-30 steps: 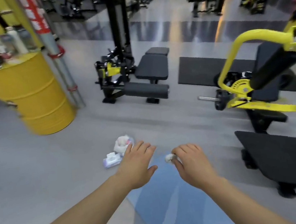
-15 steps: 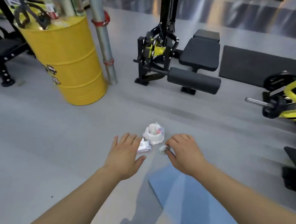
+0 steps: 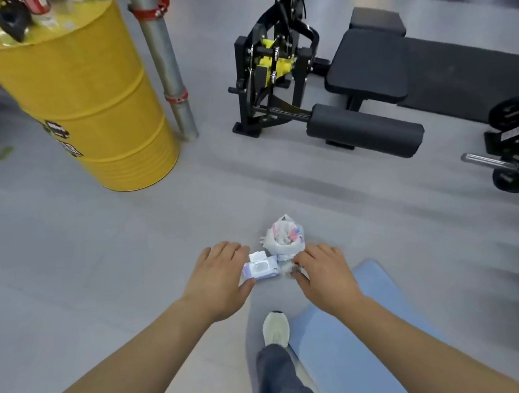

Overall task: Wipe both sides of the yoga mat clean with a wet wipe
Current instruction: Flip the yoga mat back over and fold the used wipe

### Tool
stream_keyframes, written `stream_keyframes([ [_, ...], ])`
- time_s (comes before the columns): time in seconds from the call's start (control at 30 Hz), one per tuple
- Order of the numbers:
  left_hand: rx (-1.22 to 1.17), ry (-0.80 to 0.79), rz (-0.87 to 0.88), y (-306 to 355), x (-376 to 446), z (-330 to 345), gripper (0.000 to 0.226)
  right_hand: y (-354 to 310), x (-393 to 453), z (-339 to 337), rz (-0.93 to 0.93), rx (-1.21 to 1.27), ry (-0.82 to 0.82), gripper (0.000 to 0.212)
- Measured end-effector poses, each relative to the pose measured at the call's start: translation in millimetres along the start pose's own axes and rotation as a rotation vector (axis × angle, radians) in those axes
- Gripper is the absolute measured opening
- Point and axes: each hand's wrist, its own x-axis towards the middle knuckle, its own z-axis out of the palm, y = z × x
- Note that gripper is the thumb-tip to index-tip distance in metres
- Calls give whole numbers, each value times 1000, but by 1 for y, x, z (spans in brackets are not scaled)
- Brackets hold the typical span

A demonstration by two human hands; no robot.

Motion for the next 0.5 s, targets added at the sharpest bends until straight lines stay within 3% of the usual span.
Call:
stream_keyframes([
  [0.3, -79, -35, 11, -57, 158, 55, 58, 86, 138, 82, 129, -56, -122, 17],
  [0.5, -118, -60, 71, -99, 239, 139, 49, 133, 191, 176, 286, -64, -202, 18],
])
